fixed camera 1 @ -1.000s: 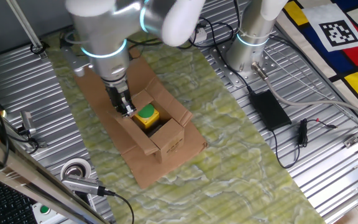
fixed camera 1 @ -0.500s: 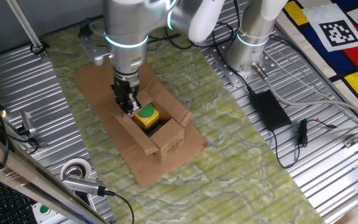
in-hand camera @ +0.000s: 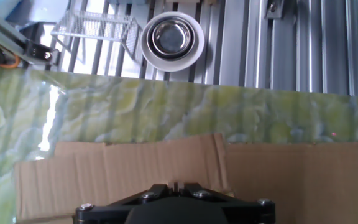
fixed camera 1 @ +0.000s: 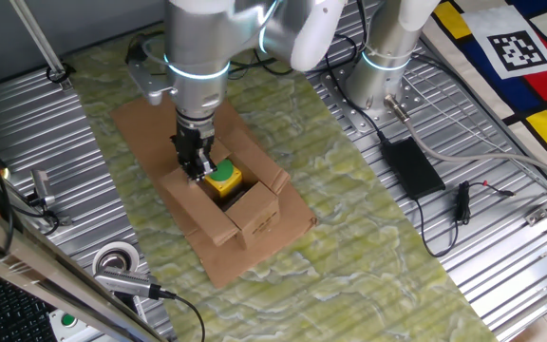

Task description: Open a box

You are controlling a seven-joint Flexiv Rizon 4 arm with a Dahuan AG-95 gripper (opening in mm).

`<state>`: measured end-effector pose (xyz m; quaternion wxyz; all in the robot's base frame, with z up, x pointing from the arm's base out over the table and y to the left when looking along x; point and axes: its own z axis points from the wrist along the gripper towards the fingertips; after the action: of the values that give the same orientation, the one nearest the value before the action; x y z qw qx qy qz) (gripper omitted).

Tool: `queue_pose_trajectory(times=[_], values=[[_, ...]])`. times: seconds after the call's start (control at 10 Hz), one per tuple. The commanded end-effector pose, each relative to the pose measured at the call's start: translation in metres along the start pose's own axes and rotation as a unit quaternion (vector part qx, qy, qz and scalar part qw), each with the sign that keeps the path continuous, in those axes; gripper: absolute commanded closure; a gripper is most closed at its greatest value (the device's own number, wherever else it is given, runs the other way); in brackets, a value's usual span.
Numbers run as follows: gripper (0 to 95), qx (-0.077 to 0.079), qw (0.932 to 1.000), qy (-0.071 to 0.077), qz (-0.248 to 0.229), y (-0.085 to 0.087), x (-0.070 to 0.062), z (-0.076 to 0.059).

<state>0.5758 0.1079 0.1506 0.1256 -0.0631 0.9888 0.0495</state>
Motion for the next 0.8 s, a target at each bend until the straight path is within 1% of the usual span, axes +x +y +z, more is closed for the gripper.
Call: queue_pose_trajectory(times=[0.1,0.3,0.5,0.7,0.8], values=[[95.0,0.005,1.0,0.001,-0.002,0.0,0.0,0.002],[95.0,0.007,0.9999,0.003,-0.008,0.001,0.0,0.001],[95.0,0.008,0.9995,0.027,-0.015,0.001,-0.002,-0.011],[95.0,0.009,0.9989,0.042,-0.022,0.001,-0.002,-0.011],[95.0,0.016,0.9978,0.059,-0.026,0.001,-0.002,-0.011]])
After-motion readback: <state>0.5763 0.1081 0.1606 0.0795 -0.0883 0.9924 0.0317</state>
